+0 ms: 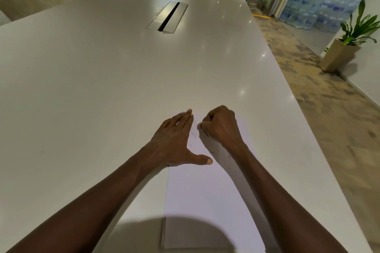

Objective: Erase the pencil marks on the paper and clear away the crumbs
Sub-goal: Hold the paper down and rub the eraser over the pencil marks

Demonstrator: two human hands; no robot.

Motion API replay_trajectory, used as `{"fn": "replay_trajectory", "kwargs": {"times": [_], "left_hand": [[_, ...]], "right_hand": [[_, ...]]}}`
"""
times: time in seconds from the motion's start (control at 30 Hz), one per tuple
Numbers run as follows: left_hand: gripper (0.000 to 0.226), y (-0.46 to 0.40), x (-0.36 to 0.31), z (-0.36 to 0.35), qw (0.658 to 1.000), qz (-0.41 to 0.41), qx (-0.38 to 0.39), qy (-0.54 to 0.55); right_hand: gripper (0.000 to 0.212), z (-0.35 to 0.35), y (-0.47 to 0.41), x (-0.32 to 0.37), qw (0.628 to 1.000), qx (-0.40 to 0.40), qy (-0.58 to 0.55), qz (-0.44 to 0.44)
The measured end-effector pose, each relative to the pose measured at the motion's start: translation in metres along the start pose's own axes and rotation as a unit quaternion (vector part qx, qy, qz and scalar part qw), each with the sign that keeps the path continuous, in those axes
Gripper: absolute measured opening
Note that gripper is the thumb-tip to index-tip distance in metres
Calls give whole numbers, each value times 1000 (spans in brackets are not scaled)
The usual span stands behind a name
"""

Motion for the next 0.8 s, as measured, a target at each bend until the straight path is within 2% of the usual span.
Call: {"fn": "replay_trajectory", "kwargs": {"times": [0.17,0.33,0.57,0.8], "left_hand": [[137,1,-2,1,1000,-6,-16,1],[137,1,0,0,1000,-5,-16,-3],[138,2,0,2,1000,1,-2,-1],[140,2,-2,3,1000,-12,4,-9]], "right_hand": [[17,-1,44,0,1000,-8,1,5],[18,-3,21,9,998,-59,-10,19],[14,-2,-13,16,999,-24,22,11],[13,-4,47,8,1000,-7,11,-9]]}}
Point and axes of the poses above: each hand's wrist, its own y-axis away from the middle knuckle, its own z-axis out of the back of the hand, x = y × z, the point moved 4 cm from there along -y, towards the middle knuckle, and after that the axes turned 5 degrees about y, right-handed, at the moved point
